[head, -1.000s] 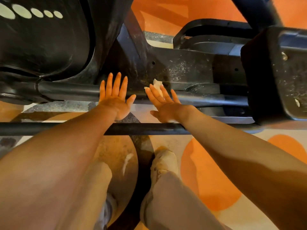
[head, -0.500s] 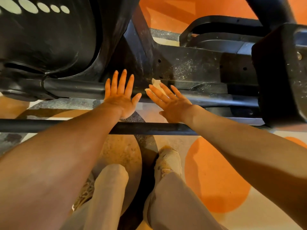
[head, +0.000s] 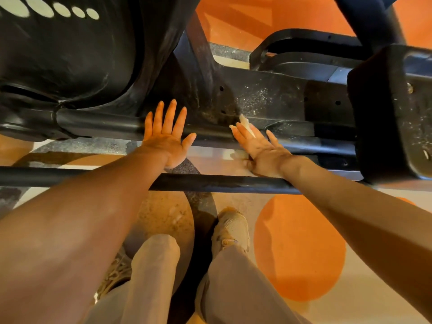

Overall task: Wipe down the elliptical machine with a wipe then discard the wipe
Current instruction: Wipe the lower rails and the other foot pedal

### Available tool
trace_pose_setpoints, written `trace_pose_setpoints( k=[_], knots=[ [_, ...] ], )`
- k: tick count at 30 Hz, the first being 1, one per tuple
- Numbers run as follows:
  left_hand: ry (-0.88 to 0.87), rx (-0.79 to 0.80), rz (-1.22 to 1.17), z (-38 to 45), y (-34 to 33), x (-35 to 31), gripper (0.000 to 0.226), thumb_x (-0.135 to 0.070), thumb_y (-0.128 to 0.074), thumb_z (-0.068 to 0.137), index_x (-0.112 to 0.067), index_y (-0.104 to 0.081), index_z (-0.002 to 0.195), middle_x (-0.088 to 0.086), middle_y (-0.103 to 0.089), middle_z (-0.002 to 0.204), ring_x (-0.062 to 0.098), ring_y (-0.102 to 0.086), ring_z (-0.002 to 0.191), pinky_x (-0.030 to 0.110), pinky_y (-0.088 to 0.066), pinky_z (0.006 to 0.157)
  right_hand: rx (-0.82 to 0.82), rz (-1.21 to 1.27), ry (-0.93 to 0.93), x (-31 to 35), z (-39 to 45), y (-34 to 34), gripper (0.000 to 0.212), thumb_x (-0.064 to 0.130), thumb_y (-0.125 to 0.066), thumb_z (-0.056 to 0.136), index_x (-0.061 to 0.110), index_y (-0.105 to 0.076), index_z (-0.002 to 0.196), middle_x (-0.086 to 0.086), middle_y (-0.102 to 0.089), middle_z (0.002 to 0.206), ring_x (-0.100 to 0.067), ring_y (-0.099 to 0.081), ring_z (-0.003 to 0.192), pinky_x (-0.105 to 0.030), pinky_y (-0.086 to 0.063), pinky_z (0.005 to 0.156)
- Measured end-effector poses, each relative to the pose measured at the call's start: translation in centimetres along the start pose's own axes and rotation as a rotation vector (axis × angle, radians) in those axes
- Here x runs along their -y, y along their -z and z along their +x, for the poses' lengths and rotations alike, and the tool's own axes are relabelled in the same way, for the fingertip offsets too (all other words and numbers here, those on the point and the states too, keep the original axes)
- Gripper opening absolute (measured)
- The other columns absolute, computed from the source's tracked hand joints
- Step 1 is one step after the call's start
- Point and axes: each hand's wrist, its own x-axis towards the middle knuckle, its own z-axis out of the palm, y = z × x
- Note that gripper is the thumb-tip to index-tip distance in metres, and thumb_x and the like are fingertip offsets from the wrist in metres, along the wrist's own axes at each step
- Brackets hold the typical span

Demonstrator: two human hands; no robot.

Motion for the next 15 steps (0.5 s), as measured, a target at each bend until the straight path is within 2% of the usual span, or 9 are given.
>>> trace_pose_setpoints(
  k=[3, 7, 9, 12, 15],
  knots=[
    [-0.002, -0.01, -0.003, 0.0, -0.1, 0.0, 0.066, -0.056, -0.007, 0.102, -0.026, 0.027, 0.151, 0.002, 0.038, 0.157, 0.027, 0.031, 0.145, 0.046, 0.016, 0.117, 0.062, 0.083, -0.104, -1.2, -1.0, 0.1, 0.084, 0.025, -0.045, 0.1, 0.036, 0.022, 0.15, 0.012, 0.025, 0.159, -0.015, 0.022, 0.147, -0.05, 0.012, 0.119],
    [0.005, -0.025, -0.008, 0.1, -0.3, 0.0, 0.067, -0.056, -0.007, 0.102, -0.026, 0.027, 0.151, 0.003, 0.037, 0.157, 0.028, 0.031, 0.146, 0.047, 0.016, 0.117, 0.061, 0.099, -0.168, 0.1, -0.2, 0.0, 0.09, 0.022, -0.049, 0.099, 0.034, 0.024, 0.149, 0.007, 0.029, 0.159, -0.023, 0.026, 0.146, -0.048, 0.012, 0.118],
    [0.009, -0.026, -0.001, 0.1, -0.3, -0.1, 0.067, -0.056, -0.008, 0.102, -0.026, 0.026, 0.151, 0.003, 0.036, 0.157, 0.028, 0.03, 0.146, 0.047, 0.015, 0.118, 0.04, 0.082, -0.125, 2.0, 0.7, -0.1, 0.092, 0.022, -0.051, 0.098, 0.034, 0.024, 0.149, 0.007, 0.03, 0.158, -0.026, 0.027, 0.145, -0.051, 0.013, 0.118],
    [0.023, -0.022, 0.01, 0.0, -0.2, -0.2, 0.067, -0.056, -0.009, 0.102, -0.026, 0.025, 0.152, 0.002, 0.036, 0.158, 0.027, 0.03, 0.146, 0.047, 0.015, 0.118, -0.005, -0.067, -0.05, 4.9, 1.9, -0.6, 0.088, 0.04, -0.045, 0.1, 0.031, 0.029, 0.147, 0.005, 0.034, 0.156, -0.03, 0.029, 0.144, -0.06, 0.008, 0.117],
    [0.02, -0.011, 0.002, 0.0, -0.1, -0.2, 0.067, -0.056, -0.01, 0.102, -0.027, 0.025, 0.152, 0.002, 0.036, 0.158, 0.027, 0.03, 0.146, 0.047, 0.015, 0.118, -0.004, -0.077, -0.012, 4.8, 2.2, -0.8, 0.087, 0.04, -0.043, 0.101, 0.033, 0.032, 0.145, 0.007, 0.035, 0.155, -0.027, 0.032, 0.143, -0.062, 0.009, 0.116]
  ],
)
